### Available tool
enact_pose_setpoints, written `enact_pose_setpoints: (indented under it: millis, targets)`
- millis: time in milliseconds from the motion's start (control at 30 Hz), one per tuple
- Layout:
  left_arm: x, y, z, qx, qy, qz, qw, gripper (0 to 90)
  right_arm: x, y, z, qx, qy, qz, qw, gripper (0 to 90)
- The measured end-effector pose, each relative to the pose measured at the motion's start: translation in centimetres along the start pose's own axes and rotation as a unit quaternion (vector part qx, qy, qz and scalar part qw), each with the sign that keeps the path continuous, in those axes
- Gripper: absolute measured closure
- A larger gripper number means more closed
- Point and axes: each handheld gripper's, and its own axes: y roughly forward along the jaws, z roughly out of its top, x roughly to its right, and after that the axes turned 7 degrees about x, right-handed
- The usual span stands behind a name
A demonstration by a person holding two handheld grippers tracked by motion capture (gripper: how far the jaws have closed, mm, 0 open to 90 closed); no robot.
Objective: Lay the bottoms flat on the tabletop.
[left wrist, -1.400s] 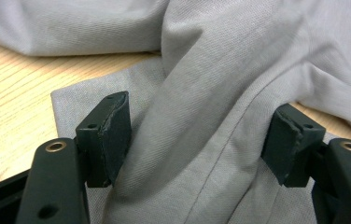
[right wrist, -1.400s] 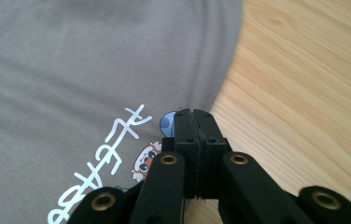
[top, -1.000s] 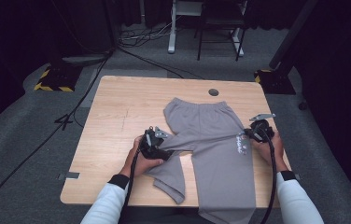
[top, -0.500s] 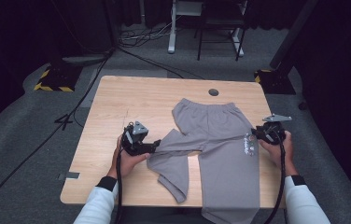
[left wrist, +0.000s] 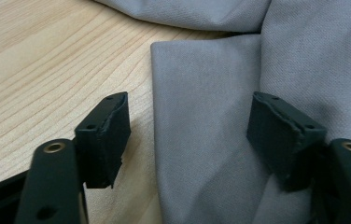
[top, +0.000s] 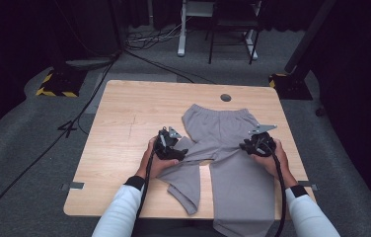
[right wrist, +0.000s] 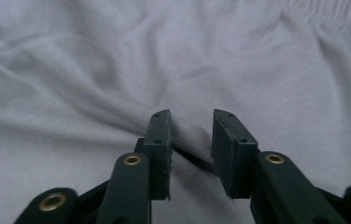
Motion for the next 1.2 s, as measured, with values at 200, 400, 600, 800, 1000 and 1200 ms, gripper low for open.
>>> enact_pose_setpoints:
  millis: [200, 400, 600, 800, 1000, 1200]
  targets:
    - [-0.3, -1.6, -0.4, -0.025, 0.024, -0.008, 0.9994, 71.2, 0.6, 0.4, -0.4, 0.0, 0.015, -0.001, 0.9999, 72.0]
    - [-1.9, -4.6, -2.6, -0.032, 0.022, 0.032, 0.9987, 85.9, 2.3, -0.1, -1.2, -0.001, 0.044, -0.034, 0.9984, 77.1]
    - [-3.1, -7.5, -5.0, -0.032, -0.001, 0.043, 0.9986, 85.7, 3.5, -0.5, -1.7, -0.005, 0.057, -0.061, 0.9965, 78.0]
    - [-1.3, -9.9, -7.5, -0.023, 0.0, 0.001, 0.9997, 84.9, 4.0, -0.9, -2.1, -0.003, 0.068, -0.064, 0.9957, 77.3]
    - [2.4, -11.3, -8.9, -0.023, 0.014, -0.041, 0.9988, 76.6, 3.7, -0.9, -2.1, -0.003, 0.06, -0.074, 0.9954, 75.3]
    - [3.4, -12.2, -8.5, 0.009, 0.0, -0.007, 0.9999, 44.1, 3.2, -0.9, -1.8, -0.012, 0.043, -0.083, 0.9955, 59.5]
